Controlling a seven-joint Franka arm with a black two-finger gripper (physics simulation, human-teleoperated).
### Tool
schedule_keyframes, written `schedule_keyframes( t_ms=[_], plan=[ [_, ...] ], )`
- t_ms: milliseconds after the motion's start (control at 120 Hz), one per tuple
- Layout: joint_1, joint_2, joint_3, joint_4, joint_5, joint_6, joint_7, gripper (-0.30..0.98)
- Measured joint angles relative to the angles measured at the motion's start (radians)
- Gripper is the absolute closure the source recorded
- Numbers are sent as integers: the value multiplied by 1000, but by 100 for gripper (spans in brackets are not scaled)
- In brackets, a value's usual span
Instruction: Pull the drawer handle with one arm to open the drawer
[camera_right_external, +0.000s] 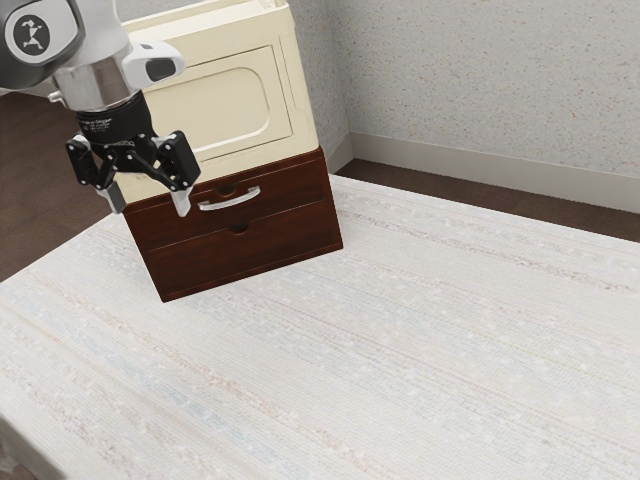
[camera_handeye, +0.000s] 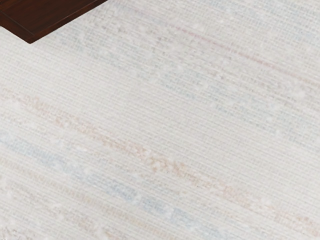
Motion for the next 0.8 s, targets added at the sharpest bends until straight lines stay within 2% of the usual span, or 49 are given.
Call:
schedule_keyframes(
  t_ms=[142, 250, 375, 542, 675, 742, 800],
  plan=[
    [0, -1, 0, 3, 0, -1, -10, 0],
    [0, -20, -38, 235, 24, -49, -19, 0],
    [-18, -23, -39, 298, 42, -56, -27, 0],
    [5, -22, -22, 303, 44, -44, -34, 0],
    [-2, -19, -19, 293, 21, -38, -38, 0],
    [-1, -19, -21, 247, 15, -39, -40, 0],
    [-2, -67, -35, 107, 4, -12, -43, 0]
  ],
)
